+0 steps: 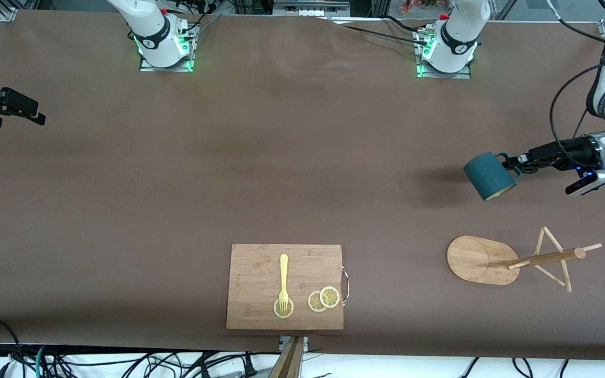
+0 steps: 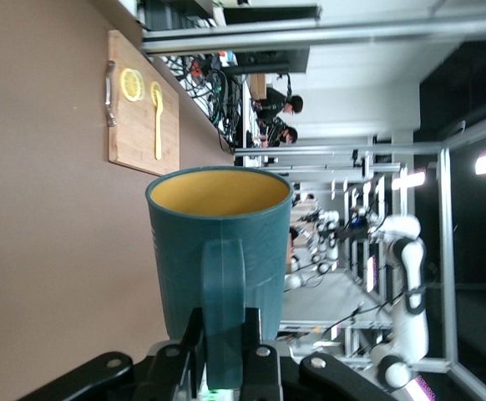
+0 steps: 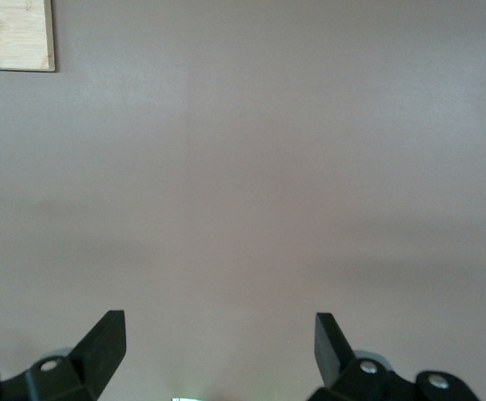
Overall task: Pass cup and hang on rack
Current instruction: 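Lift the teal mug by its handle with the left gripper, then move the mug over the wooden rack and hook it onto a peg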
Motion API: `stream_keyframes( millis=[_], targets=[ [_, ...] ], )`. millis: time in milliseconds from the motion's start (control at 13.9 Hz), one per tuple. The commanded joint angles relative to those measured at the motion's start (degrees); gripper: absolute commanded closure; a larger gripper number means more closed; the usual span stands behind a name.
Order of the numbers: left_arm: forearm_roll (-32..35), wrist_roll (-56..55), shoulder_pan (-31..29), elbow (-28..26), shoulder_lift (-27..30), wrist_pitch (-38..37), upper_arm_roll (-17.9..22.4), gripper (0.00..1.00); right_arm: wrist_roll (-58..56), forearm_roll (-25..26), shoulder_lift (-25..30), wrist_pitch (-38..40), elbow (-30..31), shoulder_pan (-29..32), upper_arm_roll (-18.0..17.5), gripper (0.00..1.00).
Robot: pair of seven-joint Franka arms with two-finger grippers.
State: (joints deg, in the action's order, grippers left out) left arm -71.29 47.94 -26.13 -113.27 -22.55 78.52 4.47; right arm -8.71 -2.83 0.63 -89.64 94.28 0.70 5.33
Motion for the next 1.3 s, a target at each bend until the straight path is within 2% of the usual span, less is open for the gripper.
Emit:
stream_keyframes(
  millis=[0,144,432,864,1081,1225],
  targets=[
    [-1.39,-6.35,-3.21,7.42,-6.34,-6.69,-0.61,1.0,0.71,-0.86,0.16,0.17,-0.59,0.53,-0.5,0.0],
    [-1.92,-11.79,-4.62,12.27,-9.08,-9.96,-0.61,1.0,0.71,-0.86,0.16,0.26,-0.59,0.53,-0.5,0.0],
    [-5.95,-17.52,-4.72,14.03,-10.66,-10.23,-0.61,1.0,0.71,-0.95,0.16,0.43,-0.5,0.62,-0.41,0.0],
    [-10.36,-21.66,-5.33,27.21,-21.47,-12.61,-0.61,1.0,0.71,-1.21,0.16,0.43,-0.5,0.53,-0.5,0.0],
    [-10.27,-24.46,-5.33,29.77,-23.23,-12.69,-0.61,1.0,0.71,-1.21,0.16,0.52,-0.5,0.53,-0.5,0.0],
    [-11.05,-25.62,-5.33,34.15,-26.39,-12.69,-0.69,1.0,0.71,-1.12,0.16,0.43,-0.5,0.53,-0.5,0.0]
  ],
)
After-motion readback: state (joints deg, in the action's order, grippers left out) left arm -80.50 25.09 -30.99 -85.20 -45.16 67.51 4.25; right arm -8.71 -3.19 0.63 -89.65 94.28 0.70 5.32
